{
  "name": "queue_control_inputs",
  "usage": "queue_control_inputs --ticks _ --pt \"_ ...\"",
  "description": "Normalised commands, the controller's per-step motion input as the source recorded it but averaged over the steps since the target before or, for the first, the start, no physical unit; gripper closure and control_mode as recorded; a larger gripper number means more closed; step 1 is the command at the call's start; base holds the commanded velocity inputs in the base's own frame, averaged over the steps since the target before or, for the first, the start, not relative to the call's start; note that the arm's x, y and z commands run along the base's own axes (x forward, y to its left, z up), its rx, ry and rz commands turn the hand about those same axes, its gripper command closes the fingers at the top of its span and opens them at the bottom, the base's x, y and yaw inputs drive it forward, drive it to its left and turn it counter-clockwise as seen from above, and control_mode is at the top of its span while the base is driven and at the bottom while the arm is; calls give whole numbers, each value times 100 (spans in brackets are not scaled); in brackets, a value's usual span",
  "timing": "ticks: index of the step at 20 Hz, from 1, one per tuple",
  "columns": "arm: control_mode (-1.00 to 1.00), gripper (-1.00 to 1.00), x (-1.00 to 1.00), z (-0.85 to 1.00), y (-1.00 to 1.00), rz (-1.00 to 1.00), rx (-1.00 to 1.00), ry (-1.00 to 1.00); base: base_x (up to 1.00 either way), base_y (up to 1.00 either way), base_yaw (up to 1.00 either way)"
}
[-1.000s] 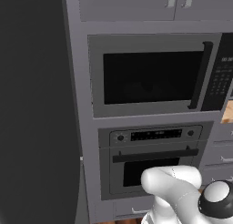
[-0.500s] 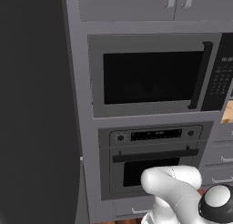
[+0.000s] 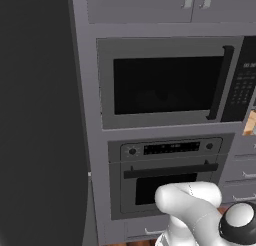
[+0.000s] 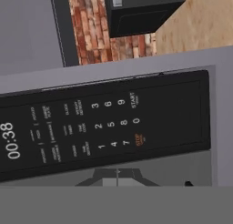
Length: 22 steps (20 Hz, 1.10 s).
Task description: Transport the chicken drumstick from the fridge to the microwave and turn on the microwave.
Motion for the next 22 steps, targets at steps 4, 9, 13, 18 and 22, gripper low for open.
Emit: queue_control_inputs --ticks 4,9,13,18,22 --pt "-100 100 19 -7 -2 -1 0 -2 0 0 0" --pt "-100 100 20 -4 -10 0 0 -2 0 0 0" --pt "-100 100 20 -11 -17 0 0 -4 0 0 0" --pt "-100 100 16 -14 -15 0 0 -3 0 0 0" --pt "-100 100 12 -6 -8 0 0 0 0 0 0"
